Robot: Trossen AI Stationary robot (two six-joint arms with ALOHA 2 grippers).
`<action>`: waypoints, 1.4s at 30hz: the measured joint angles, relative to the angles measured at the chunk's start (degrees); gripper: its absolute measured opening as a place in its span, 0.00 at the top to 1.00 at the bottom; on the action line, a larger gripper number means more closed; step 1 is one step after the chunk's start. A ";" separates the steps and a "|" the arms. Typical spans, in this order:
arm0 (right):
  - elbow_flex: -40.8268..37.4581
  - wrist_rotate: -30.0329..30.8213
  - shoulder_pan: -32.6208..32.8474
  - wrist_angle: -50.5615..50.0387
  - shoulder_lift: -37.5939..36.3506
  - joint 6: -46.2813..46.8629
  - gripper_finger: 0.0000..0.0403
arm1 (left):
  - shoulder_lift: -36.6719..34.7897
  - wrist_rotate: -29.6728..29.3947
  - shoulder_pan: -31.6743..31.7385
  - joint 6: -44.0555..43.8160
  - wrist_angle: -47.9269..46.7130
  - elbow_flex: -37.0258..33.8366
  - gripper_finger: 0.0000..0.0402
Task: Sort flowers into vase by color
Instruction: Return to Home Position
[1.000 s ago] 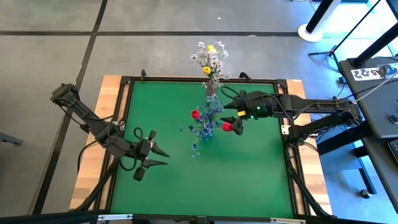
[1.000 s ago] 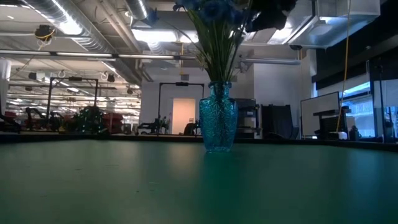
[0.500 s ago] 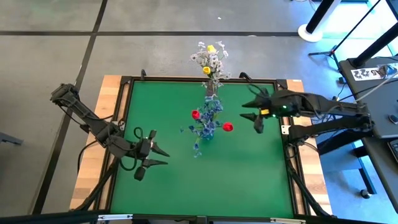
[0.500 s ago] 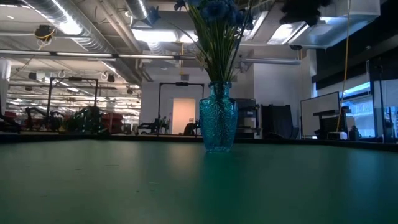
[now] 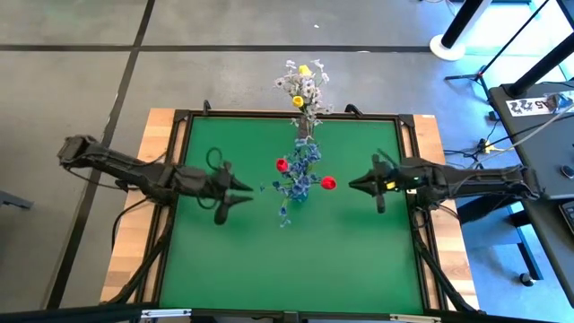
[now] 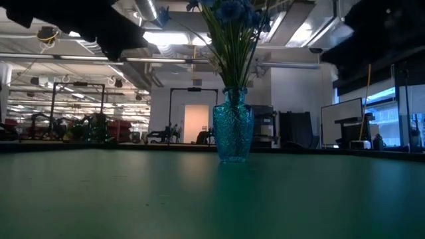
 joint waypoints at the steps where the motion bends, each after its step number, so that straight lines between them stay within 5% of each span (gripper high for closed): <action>1: 0.01 0.04 0.00 -1.28 -2.25 0.00 0.94 | -2.25 0.05 1.40 1.24 0.28 -1.17 0.69; 8: -0.38 4.47 0.06 -10.79 -22.48 -1.33 0.99 | -21.71 3.64 6.69 6.92 0.99 -8.83 0.69; 11: -3.61 0.15 0.06 -10.61 -30.15 0.35 0.97 | -30.21 8.92 6.71 7.44 1.15 -13.88 0.69; 15: -10.45 -7.53 0.07 -1.82 -30.68 2.18 0.99 | -41.01 11.98 6.05 8.36 4.04 -21.74 0.69; 20: -17.49 -5.92 0.00 9.44 -27.92 1.12 0.98 | -50.06 12.63 6.16 8.18 2.59 -25.99 0.69; 33: -17.68 3.68 0.00 6.61 -27.49 0.33 0.94 | -51.81 12.88 6.27 9.78 2.55 -26.03 0.69; 42: -17.75 3.65 0.00 3.62 -27.46 0.33 0.94 | -51.78 10.26 6.27 10.43 -0.55 -26.01 0.69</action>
